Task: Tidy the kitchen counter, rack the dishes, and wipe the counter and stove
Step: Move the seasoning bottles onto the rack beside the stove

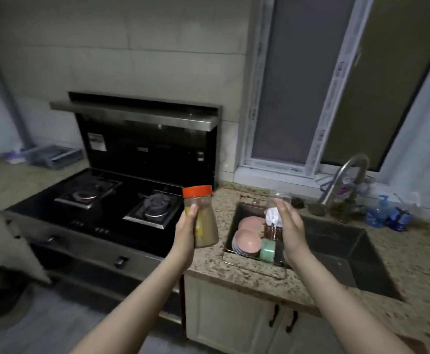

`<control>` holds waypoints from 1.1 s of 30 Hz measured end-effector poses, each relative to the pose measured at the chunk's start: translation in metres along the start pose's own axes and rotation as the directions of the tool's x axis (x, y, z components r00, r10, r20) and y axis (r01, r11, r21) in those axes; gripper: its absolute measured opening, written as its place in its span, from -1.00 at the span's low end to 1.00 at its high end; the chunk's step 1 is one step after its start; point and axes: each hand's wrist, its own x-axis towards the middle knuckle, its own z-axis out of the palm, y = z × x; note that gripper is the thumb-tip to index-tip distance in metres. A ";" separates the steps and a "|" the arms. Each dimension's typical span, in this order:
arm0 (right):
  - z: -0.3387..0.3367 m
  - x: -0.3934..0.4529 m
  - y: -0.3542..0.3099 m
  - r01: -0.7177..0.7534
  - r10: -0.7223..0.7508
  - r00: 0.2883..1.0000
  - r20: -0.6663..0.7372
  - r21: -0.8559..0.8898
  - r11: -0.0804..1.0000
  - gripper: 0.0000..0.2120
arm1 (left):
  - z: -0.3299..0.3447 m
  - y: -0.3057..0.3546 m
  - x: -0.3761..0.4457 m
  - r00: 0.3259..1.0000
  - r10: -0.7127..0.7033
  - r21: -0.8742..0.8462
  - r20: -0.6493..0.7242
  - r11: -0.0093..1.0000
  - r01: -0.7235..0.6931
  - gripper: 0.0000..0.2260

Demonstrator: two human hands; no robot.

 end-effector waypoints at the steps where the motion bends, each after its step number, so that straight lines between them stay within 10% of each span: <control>1: 0.023 0.001 0.004 -0.018 0.017 0.999 0.040 0.024 1.000 -0.73 | -0.020 0.010 0.002 0.999 0.027 0.013 -0.030 1.000 -0.026 -0.53; 14: 0.333 0.026 0.083 -0.182 0.136 0.793 0.594 0.018 0.983 -0.73 | -0.280 0.093 0.032 0.803 0.210 0.165 -0.557 0.976 -0.141 -0.67; 33: 0.702 0.092 0.154 -0.297 0.175 0.403 0.898 -0.053 0.953 -0.69 | -0.555 0.189 0.133 0.428 0.409 0.381 -0.806 0.912 -0.154 -0.73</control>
